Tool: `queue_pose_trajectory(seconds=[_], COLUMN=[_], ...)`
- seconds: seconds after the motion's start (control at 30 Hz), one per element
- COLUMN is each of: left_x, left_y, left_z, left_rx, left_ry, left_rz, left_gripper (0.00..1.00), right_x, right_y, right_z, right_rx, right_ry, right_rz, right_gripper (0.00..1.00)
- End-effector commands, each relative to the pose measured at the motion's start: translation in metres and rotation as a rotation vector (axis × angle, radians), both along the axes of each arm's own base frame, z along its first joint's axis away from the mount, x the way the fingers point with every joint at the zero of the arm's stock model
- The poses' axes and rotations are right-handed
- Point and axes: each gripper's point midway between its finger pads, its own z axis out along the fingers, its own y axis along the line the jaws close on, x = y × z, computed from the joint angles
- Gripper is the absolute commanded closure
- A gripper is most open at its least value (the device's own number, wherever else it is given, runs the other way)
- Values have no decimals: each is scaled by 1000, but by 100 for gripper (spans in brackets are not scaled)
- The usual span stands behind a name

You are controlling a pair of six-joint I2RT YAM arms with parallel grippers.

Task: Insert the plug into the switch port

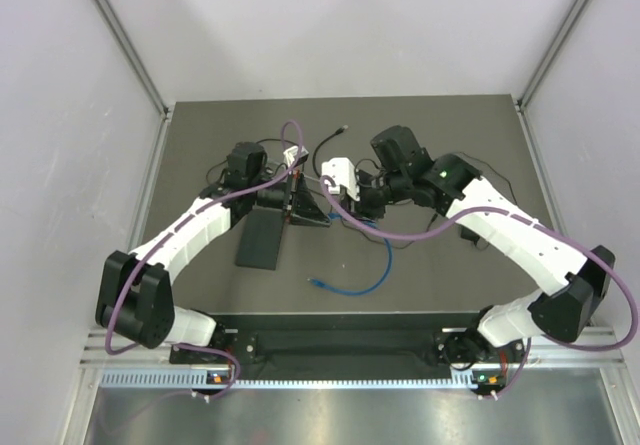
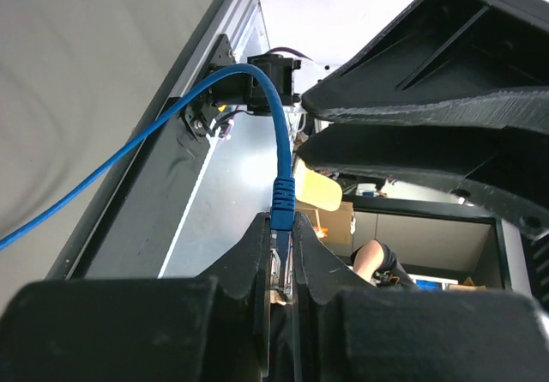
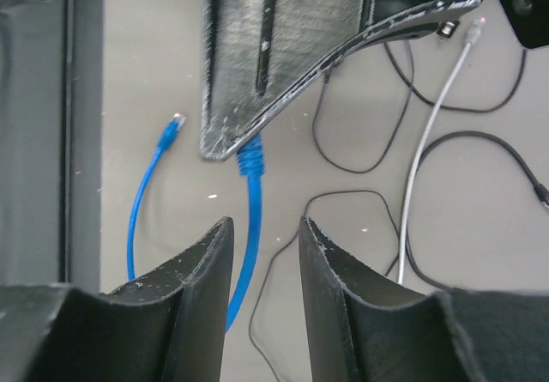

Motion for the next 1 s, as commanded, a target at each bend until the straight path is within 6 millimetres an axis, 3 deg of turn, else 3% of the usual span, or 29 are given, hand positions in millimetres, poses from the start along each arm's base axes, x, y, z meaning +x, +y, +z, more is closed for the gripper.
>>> queue_pose_trajectory(seconds=[0.0,0.63,0.77,0.8,0.83,0.87,0.93,0.97], left_x=[-1,0,0,1,2,11,26,35], left_y=[-1,2,2,3,5,12,26,36], left_z=[10,12,10,10,8,8,6,5], left_rx=[-45,-75,-74,-73,-70,-65,-52,-44], left_ry=[-32,-12,-12,-11,-11,-13,-13,-21], left_rz=[-16,4,7,13,23,67,135,177], left_gripper=[100,100,100,95,78,69,61,52], right_x=[10,9,12,13,16,17,24,28], right_y=[16,27,29,30,32,32,35,37], right_z=[3,-13,-14,-14,-14,-17,-20,-24], right_rx=[14,-30,-22,-23,-13,-14,5,10], right_ry=[-55,-74,-68,-66,-61,-51,-47,-42], right_rz=[-32,-9,-29,-36,-54,-68,-121,-149], right_gripper=[64,81,100,100,100,100,100,100])
